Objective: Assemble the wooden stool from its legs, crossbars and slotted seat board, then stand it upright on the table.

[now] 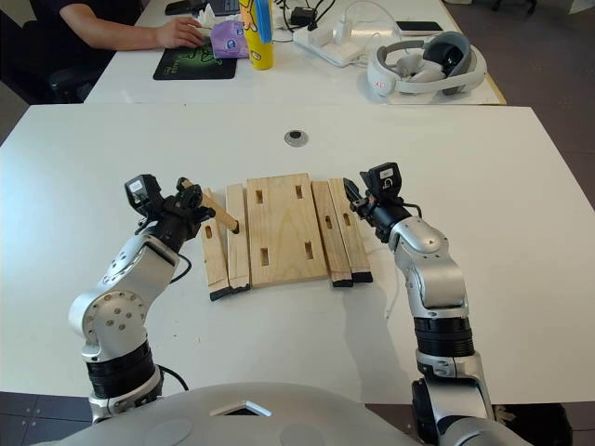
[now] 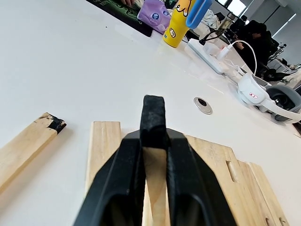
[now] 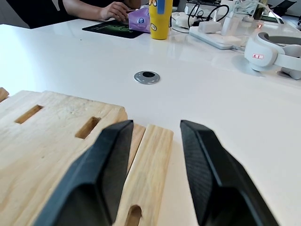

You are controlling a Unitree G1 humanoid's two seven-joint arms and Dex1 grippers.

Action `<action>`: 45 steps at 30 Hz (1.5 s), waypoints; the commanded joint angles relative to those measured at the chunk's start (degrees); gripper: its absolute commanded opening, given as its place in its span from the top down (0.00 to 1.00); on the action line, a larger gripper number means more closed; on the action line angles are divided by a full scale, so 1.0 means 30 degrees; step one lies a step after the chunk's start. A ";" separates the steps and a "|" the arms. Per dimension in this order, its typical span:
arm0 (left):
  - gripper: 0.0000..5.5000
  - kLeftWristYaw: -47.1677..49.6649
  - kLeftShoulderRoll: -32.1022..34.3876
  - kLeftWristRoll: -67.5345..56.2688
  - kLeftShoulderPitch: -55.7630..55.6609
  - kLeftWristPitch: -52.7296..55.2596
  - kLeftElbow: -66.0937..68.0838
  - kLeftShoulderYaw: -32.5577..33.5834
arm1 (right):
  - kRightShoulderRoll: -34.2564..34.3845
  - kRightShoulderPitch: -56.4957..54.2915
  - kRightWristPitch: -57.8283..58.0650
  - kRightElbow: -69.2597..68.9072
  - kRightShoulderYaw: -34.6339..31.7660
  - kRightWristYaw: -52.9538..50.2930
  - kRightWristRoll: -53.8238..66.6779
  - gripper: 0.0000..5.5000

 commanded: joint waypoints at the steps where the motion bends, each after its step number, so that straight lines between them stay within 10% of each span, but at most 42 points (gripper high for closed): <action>1: 0.92 -0.0285 0.1065 0.1790 -0.0325 0.0460 0.0850 -0.0870 | 0.0151 0.0234 0.0462 -0.0731 0.0187 -0.0311 -0.0149 0.67; 21: 0.92 -0.6217 0.5194 0.6160 0.1784 -0.1807 0.0895 -0.3549 | 0.1302 0.2194 0.0672 -0.2614 0.0621 -0.2070 -0.0911 0.67; 45: 0.83 -0.8064 0.3974 0.7642 0.2152 -0.5246 0.0875 -0.3971 | 0.0938 0.1018 0.0407 -0.1321 0.1060 -0.1232 -0.0949 0.67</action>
